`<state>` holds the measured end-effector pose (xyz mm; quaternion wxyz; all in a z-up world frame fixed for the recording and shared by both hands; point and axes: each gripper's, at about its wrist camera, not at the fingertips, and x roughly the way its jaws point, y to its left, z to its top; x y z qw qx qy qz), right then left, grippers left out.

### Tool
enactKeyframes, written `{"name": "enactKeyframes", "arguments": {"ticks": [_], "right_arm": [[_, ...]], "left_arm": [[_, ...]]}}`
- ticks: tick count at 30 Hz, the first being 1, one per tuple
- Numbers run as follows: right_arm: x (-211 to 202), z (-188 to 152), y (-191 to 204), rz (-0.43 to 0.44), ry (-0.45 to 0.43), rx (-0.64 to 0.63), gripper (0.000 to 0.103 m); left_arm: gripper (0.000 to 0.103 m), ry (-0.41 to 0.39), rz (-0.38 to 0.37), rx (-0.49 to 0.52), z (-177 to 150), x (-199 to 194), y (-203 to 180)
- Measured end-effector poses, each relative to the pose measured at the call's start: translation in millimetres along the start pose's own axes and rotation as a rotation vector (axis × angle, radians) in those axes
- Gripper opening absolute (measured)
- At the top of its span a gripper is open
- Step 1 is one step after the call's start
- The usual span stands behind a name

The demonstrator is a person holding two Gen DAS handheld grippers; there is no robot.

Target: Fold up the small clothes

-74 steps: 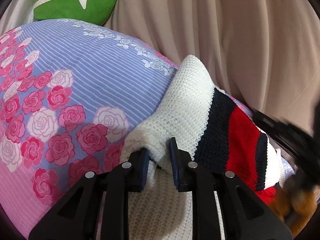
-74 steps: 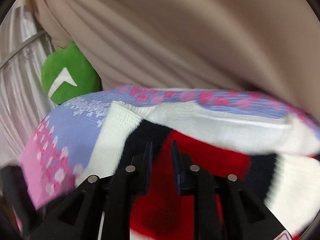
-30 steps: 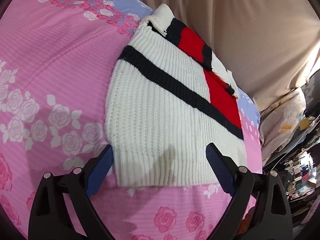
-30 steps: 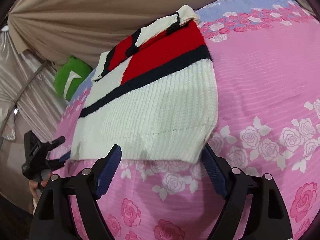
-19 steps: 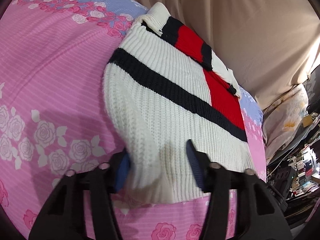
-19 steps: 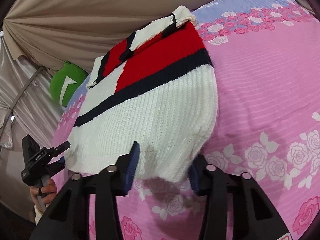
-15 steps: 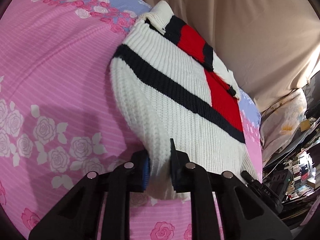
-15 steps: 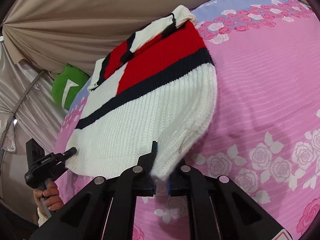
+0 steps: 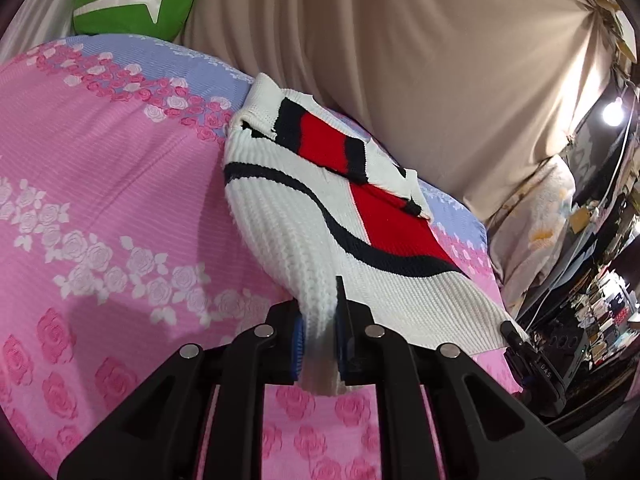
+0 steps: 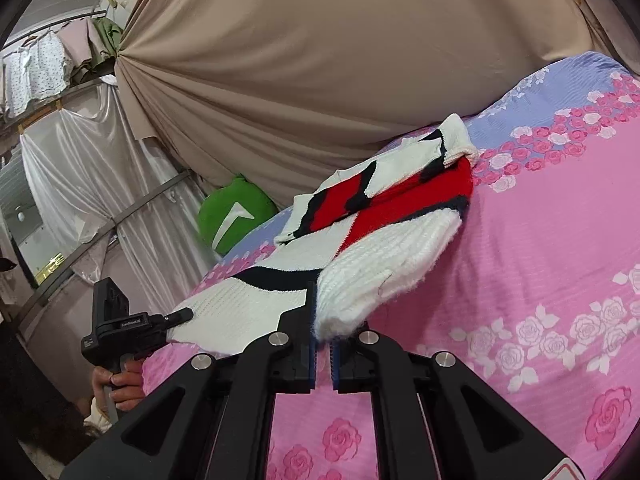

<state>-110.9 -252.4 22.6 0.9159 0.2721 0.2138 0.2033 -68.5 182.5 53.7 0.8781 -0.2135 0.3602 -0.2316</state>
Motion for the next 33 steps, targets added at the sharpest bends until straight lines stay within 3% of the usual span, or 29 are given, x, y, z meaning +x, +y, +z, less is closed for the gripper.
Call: {"name": "enactKeyframes", "arguments": {"ticks": [4,8,12,15,17,20,23,26,33], "right_arm": [[-36,-22,4,0.005,0.055,-0.024,0.005],[-72,-34,19,0.041,0.096,-0.057,0.005],[-87,-12,33,0.076,0.030,-0.081,0.005],[-81,20,28,0.133,-0.066,-0.080,0.005],[-66,48,19,0.160,-0.117,-0.068,0.005],[-28,87,5,0.118,-0.144,-0.051,0.005],[11,120,-15,0.079,-0.142,-0.002,0.005],[51,150,-35,0.030,-0.131,0.016,0.005],[132,193,-85,-0.021,-0.073,0.087,0.005]], "left_arm": [[0.011,0.042,-0.008,0.036,-25,-28,-6],[0.011,0.007,-0.051,0.089,-46,-67,-19],[0.011,-0.070,-0.088,0.138,-42,-88,-37],[0.012,-0.115,-0.089,0.166,-13,-80,-44],[0.012,-0.147,-0.085,0.167,20,-64,-45],[0.012,-0.144,-0.085,0.144,68,-29,-44],[0.012,-0.156,-0.006,0.167,110,16,-49],[0.012,-0.151,0.078,0.192,141,60,-53],[0.013,-0.090,0.169,0.150,189,149,-35]]}}
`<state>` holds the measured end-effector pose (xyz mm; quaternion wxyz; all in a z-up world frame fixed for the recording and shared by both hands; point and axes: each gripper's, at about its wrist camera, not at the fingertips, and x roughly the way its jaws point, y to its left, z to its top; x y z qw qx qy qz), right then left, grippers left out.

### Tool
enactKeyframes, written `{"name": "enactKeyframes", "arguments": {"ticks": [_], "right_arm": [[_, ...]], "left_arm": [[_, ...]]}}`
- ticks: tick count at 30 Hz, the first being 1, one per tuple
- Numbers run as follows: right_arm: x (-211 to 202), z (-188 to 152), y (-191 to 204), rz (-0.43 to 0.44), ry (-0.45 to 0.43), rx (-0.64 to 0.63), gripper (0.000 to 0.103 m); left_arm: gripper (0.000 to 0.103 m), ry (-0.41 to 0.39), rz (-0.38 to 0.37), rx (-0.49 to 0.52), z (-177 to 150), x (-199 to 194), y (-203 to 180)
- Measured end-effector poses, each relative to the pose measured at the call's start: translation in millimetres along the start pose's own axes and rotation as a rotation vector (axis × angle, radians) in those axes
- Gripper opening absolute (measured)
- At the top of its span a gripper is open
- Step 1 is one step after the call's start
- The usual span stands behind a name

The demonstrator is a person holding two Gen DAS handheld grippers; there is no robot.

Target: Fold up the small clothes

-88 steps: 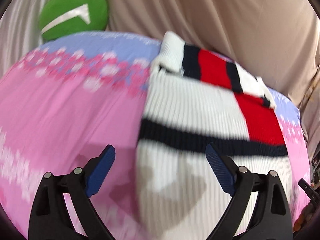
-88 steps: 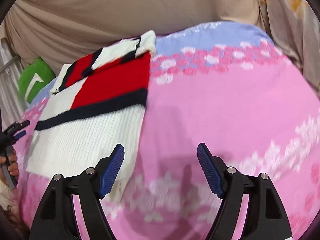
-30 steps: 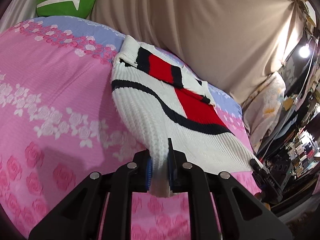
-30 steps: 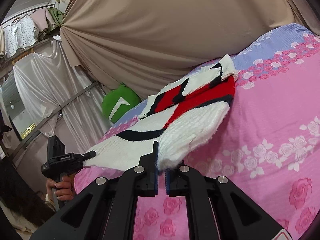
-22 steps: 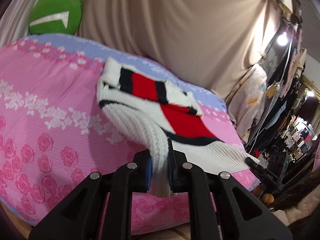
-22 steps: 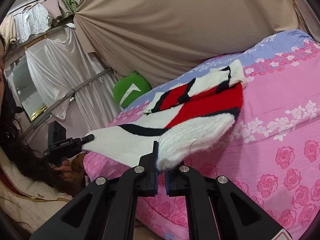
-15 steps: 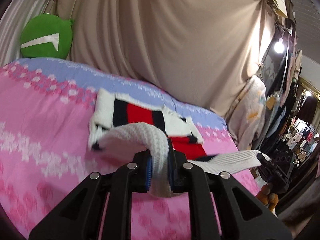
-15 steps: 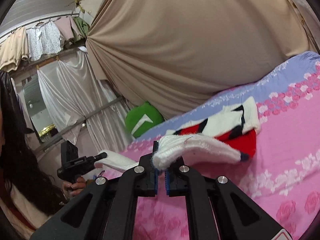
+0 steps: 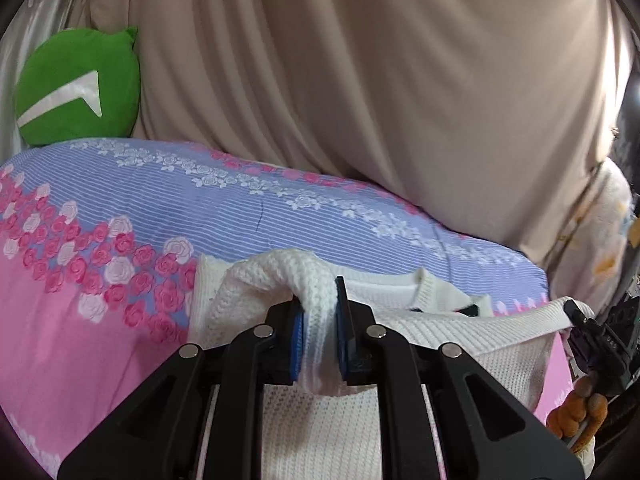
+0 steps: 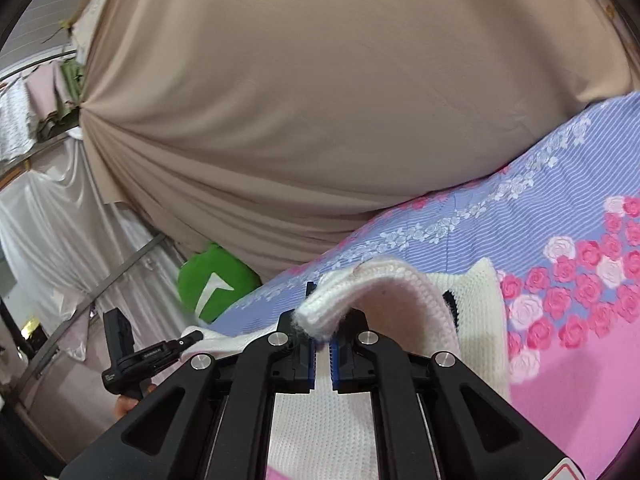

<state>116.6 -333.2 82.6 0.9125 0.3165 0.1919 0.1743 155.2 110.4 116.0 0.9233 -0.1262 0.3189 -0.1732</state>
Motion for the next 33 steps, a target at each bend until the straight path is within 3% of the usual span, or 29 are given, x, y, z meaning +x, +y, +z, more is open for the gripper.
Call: {"name": "enactKeyframes", "arguments": {"ticks": [6,9,12,13,14,15,16,17,19,24,28,30,33], "right_arm": [[65,6,-40,-0.087,0.079,0.040,0.005],[95,2,-66,-0.168,0.158,0.089,0.012],[84,5,-68,-0.155,0.121,0.112,0.019],[69,7,-63,-0.157,0.063,0.092,0.031],[55,9,-58,-0.162,0.007,0.072,0.050],[40,10,-54,-0.165,-0.040,0.058,0.058],[25,9,-50,-0.162,-0.075,0.048,0.063],[13,7,-48,-0.160,-0.078,0.044,0.063],[-8,-4,-42,-0.171,-0.051,0.040,0.063],[-51,-65,-29,-0.257,0.095,-0.006,0.063],[-63,-116,-33,-0.308,0.198,0.013,0.064],[-58,-131,-35,-0.317,0.239,0.024,0.064],[-43,-139,-34,-0.354,0.285,0.005,0.058]], "left_arm": [[0.016,0.099,0.086,-0.018,12,79,16],[0.020,0.170,0.112,-0.038,4,116,29],[0.024,0.162,0.067,-0.081,1,115,38],[0.029,0.139,0.048,-0.088,1,107,39],[0.042,0.109,0.040,-0.090,2,96,39],[0.051,0.067,0.045,-0.083,4,82,37],[0.068,0.007,0.066,-0.068,6,63,35],[0.076,-0.033,0.080,-0.055,7,49,33],[0.080,-0.066,0.096,-0.005,5,20,29],[0.082,0.049,0.079,0.022,-36,-12,31],[0.082,0.188,0.064,-0.037,-94,-10,45],[0.081,0.206,0.066,-0.068,-110,-9,52],[0.063,0.196,0.088,-0.071,-115,-13,51]]}}
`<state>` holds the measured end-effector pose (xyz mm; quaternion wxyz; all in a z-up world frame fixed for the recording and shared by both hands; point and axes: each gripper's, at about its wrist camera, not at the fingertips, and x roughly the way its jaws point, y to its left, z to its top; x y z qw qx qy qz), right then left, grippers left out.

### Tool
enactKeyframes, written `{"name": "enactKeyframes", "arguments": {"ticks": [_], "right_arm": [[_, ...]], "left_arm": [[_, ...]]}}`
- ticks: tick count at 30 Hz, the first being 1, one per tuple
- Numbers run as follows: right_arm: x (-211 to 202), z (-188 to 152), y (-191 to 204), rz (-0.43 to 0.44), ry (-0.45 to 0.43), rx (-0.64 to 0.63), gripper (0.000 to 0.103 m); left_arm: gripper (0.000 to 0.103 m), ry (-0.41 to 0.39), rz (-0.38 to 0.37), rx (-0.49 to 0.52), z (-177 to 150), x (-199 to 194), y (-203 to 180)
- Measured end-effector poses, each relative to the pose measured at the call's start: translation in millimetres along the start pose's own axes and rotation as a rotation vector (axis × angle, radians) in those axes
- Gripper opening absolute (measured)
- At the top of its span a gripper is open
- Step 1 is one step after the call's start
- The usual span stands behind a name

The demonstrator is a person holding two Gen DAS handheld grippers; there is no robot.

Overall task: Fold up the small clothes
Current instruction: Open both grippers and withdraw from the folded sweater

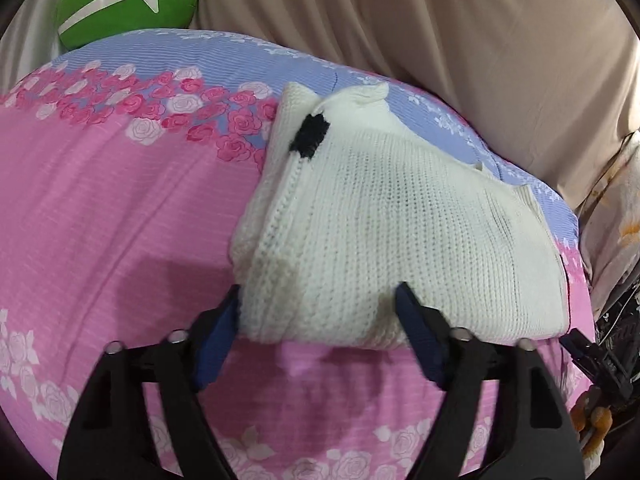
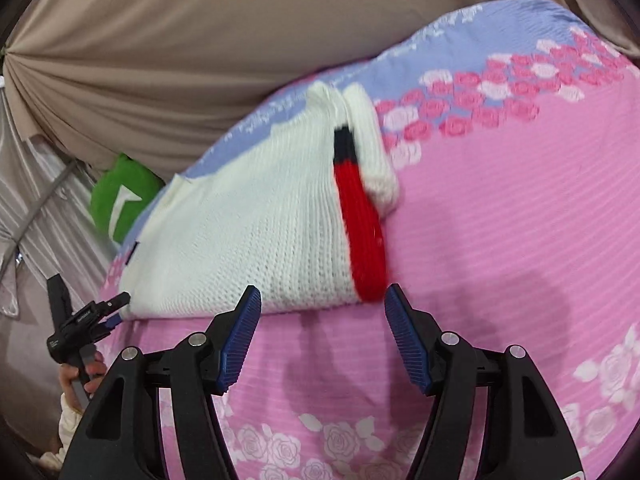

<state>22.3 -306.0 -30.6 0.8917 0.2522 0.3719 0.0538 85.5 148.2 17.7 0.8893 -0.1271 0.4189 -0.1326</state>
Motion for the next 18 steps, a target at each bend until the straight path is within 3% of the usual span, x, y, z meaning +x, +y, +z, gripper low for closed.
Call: {"name": "enactKeyframes", "arguments": {"ticks": [2,3,4,8,11,13,14,16,18], "right_arm": [[2,2,6,-0.006,-0.014,-0.012,0.027],[0,3,7,-0.001,-0.016,-0.012,0.018],[-5,5,8,0.025,-0.024,-0.003,0.002],[-51,3,11,0.079,-0.114,0.007,0.001],[-86,-8,0,0.066,-0.144,0.024,0.001],[-99,-23,-12,0.005,-0.132,0.028,0.001],[-100,-30,-19,-0.040,-0.117,0.029,0.001],[-96,-44,-33,-0.137,-0.082,0.020,0.001],[-92,-49,-43,-0.176,-0.069,0.025,0.009]], "left_arm": [[0.035,-0.003,-0.002,-0.010,4,-5,-1],[0.031,0.000,-0.010,-0.013,4,-8,0],[0.028,-0.001,-0.021,-0.015,4,-14,0],[0.020,-0.023,-0.029,0.014,3,-40,1],[0.017,-0.002,-0.048,0.025,-8,-56,3],[0.011,0.029,-0.034,0.031,-22,-62,8],[0.000,0.052,-0.009,0.034,-30,-60,11],[0.000,0.091,0.042,0.032,-45,-53,22],[0.000,0.107,0.059,0.009,-54,-48,30]]}}
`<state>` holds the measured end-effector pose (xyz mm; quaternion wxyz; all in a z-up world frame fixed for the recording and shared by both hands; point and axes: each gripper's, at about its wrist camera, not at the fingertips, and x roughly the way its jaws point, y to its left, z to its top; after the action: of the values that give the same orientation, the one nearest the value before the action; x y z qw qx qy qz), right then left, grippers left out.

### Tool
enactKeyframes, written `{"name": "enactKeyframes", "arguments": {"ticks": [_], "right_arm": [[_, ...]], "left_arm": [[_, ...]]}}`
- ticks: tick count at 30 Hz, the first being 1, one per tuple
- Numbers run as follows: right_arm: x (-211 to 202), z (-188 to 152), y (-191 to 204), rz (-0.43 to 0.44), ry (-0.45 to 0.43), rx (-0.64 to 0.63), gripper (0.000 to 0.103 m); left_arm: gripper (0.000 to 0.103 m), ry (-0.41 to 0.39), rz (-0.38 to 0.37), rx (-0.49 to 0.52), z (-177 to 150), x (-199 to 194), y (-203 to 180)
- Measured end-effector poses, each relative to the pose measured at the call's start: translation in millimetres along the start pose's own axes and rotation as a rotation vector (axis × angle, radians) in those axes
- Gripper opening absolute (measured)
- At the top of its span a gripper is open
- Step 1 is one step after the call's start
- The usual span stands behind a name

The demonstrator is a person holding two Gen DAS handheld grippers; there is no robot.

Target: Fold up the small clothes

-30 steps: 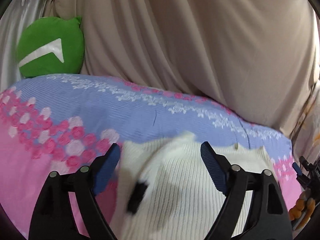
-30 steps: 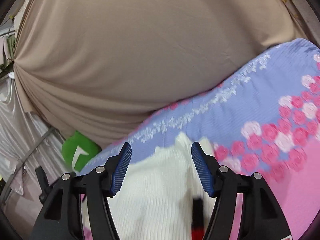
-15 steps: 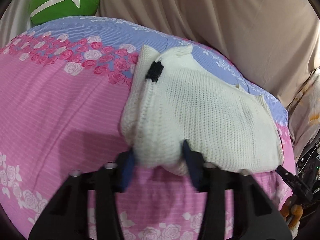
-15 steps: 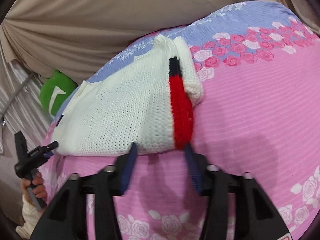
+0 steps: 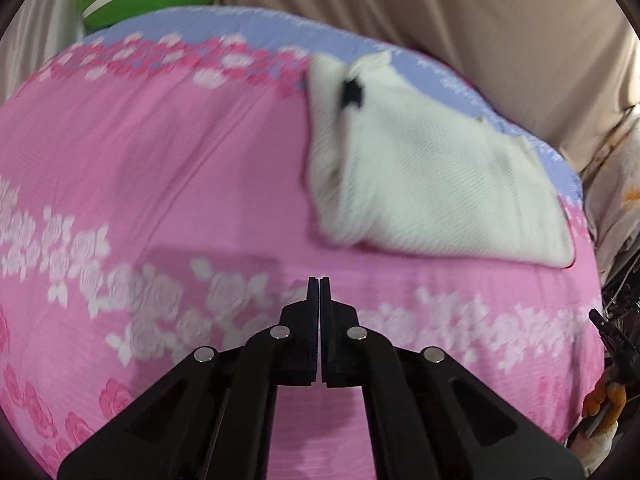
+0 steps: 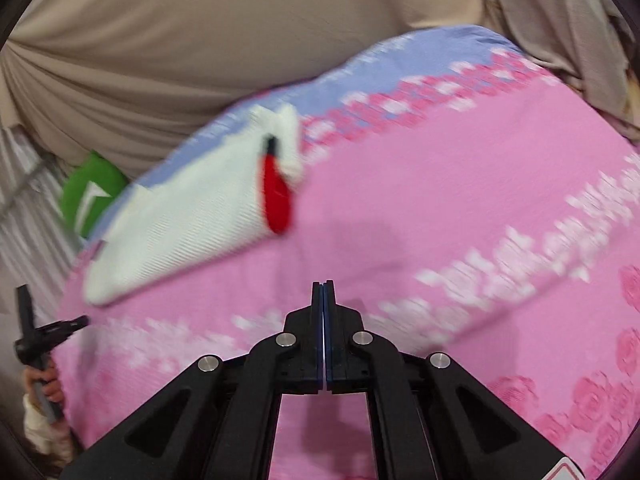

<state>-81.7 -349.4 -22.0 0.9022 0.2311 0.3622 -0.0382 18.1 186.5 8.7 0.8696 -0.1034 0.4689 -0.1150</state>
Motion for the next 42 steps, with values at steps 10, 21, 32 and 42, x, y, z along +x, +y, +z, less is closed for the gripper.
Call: {"name": "enactKeyframes", "arguments": {"ticks": [10,21,32,42], "right_arm": [[55,50,73,0.139,-0.061,-0.142,0.076],[17,51,60,0.228,-0.079,-0.081,0.008],[7,8,27,0.047,0.045,-0.045,0.025],[83,124,86,0.170,-0.034,-0.106,0.072]], "left_arm": [[0.097,-0.222,-0.048,0.046,39,-17,-39],[0.009,-0.123,-0.100,0.004,44,-7,-14],[0.028,-0.064,-0.043,0.027,0,-39,-3],[0.097,-0.182,-0.086,0.052,106,11,-50]]}}
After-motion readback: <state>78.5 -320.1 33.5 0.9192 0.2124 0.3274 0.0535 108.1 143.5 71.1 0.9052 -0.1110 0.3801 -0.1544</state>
